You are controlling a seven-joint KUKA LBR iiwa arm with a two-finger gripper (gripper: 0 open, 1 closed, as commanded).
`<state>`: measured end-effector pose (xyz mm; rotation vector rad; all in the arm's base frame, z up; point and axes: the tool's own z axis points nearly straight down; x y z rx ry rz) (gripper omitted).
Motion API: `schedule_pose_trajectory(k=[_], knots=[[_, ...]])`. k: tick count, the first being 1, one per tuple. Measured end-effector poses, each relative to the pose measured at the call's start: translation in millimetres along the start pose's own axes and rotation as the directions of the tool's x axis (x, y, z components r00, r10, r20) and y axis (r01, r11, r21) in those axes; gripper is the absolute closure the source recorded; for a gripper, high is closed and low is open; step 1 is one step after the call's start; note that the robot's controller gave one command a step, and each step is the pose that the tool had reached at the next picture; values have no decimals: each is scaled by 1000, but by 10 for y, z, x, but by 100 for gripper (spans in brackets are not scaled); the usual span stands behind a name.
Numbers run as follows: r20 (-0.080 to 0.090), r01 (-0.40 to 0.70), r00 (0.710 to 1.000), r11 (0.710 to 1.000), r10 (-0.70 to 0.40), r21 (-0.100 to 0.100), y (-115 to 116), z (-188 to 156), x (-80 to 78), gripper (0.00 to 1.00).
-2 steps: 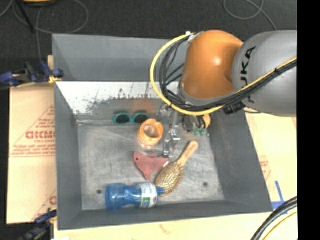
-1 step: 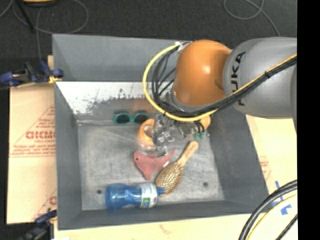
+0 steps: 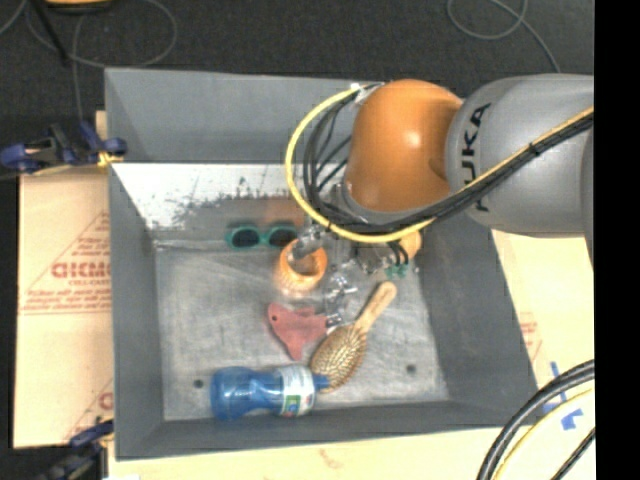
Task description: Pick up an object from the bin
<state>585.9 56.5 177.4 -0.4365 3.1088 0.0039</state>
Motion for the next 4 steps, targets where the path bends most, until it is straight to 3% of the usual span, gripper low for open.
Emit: schedule_pose_trajectory(k=[1, 2, 3, 4], knots=[[0, -1, 1000, 1000, 1, 0, 1, 0, 0, 0], [8, 43, 999, 999, -43, 2, -7, 522, 45, 0], [5, 44, 999, 999, -44, 0, -60, 1037, 176, 0], [10, 47, 999, 999, -47, 1, 8, 1023, 185, 100]])
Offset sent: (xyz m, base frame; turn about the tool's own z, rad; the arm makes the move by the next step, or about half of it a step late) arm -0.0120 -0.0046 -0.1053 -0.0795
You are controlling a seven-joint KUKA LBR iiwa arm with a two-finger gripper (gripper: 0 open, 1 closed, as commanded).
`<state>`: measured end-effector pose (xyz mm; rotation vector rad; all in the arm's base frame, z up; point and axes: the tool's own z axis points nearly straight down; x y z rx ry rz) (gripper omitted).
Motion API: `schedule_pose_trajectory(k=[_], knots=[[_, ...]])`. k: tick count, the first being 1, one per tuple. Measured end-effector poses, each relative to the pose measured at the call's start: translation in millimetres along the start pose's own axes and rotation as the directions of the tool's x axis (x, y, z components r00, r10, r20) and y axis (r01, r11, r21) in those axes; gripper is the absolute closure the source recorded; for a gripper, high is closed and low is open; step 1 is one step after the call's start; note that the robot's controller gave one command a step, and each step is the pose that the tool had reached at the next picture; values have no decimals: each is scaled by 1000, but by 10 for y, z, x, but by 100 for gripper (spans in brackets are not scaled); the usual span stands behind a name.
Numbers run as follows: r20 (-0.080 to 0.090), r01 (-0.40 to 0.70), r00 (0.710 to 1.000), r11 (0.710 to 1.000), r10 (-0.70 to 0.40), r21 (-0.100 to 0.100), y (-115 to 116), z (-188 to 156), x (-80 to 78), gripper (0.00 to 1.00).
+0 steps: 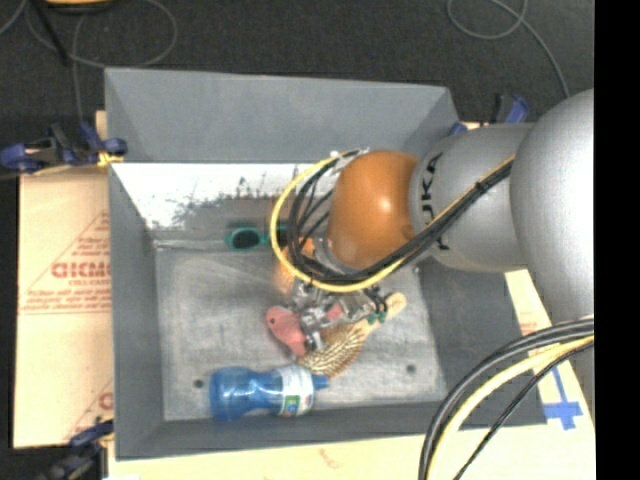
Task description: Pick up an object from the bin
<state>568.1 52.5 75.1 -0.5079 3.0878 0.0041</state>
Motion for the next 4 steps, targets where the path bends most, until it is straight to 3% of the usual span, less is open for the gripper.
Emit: schedule_pose_trajectory(k=[1, 2, 3, 4], knots=[[0, 0, 1000, 1000, 0, 0, 0, 0, 0, 100], [-8, -96, 995, 995, 96, 0, -51, -387, -44, 100], [-8, -96, 995, 995, 96, 0, -50, -387, -44, 100], [-11, -78, 997, 997, 78, 3, -46, -696, -34, 100]])
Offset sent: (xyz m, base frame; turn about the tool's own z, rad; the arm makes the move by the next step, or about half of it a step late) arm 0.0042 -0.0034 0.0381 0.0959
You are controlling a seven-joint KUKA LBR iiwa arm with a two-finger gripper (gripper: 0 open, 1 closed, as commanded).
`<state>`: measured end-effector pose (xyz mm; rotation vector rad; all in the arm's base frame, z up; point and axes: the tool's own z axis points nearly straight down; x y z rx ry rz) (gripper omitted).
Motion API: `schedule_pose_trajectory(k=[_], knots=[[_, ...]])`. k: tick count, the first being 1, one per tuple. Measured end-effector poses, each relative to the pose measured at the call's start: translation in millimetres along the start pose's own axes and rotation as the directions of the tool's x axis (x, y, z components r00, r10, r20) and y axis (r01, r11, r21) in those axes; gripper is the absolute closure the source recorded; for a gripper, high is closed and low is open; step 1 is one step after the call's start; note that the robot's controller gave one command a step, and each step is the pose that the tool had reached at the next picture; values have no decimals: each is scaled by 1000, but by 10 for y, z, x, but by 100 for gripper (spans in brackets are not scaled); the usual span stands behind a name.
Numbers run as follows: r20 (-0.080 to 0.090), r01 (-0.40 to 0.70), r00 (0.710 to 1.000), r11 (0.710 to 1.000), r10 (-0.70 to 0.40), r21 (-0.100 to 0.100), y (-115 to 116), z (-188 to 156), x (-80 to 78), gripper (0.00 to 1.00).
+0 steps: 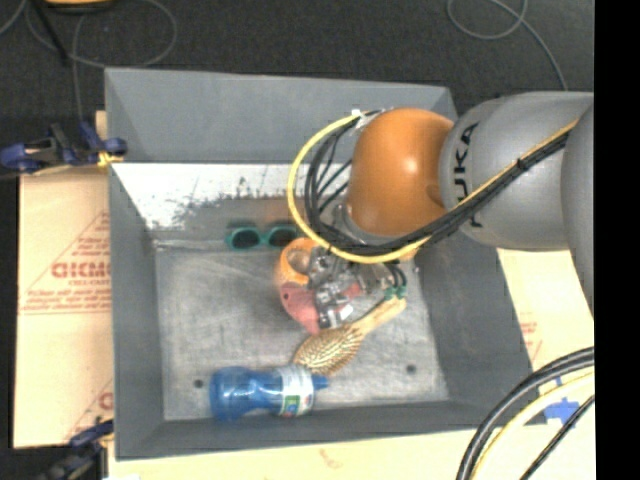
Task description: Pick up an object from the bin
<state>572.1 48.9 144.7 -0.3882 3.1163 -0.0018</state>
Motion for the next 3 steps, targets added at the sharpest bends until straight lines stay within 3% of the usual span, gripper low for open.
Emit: schedule_pose_trajectory(k=[1, 2, 3], knots=[[3, -44, 999, 999, 44, -3, -30, -356, -106, 100], [3, -44, 999, 999, 44, -3, -30, -356, -106, 100], [2, -107, 994, 994, 107, -2, 133, -316, -156, 100]])
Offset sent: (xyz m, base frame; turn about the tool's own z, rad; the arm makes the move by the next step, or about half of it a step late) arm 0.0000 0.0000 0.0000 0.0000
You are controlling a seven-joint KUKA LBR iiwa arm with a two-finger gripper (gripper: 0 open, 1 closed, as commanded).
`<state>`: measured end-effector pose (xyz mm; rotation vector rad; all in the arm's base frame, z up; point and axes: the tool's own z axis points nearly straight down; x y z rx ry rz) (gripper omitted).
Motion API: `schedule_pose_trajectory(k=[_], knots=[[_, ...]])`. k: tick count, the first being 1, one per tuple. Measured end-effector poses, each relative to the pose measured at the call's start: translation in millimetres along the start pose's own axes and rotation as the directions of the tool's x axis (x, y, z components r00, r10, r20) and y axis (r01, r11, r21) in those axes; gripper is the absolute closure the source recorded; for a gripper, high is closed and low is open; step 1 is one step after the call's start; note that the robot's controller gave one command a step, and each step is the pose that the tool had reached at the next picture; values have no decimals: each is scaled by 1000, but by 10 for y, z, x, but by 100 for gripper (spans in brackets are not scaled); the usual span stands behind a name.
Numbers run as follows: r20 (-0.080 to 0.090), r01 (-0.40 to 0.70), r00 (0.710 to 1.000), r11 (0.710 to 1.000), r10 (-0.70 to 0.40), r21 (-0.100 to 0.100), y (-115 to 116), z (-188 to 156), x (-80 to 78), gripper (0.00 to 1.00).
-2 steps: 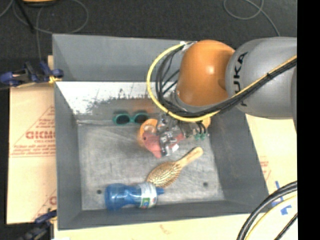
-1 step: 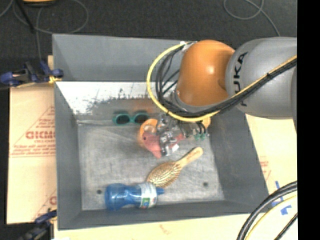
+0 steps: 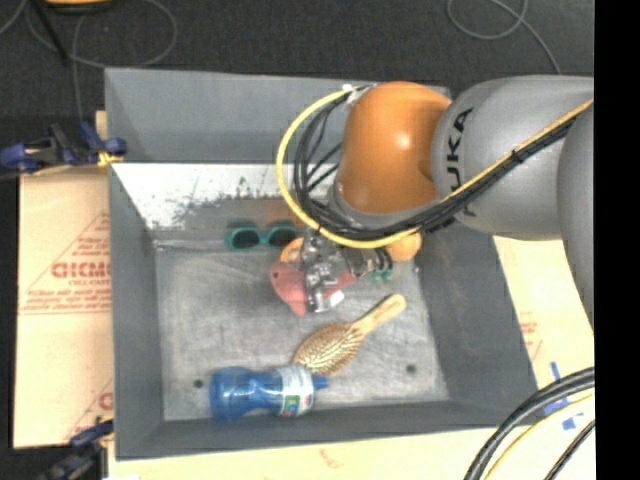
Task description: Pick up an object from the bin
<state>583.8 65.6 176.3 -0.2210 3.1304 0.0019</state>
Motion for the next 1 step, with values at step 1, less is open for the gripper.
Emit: schedule_pose_trajectory(k=[1], knots=[[-5, -12, 1000, 1000, 12, 1, -99, -515, 27, 100]])
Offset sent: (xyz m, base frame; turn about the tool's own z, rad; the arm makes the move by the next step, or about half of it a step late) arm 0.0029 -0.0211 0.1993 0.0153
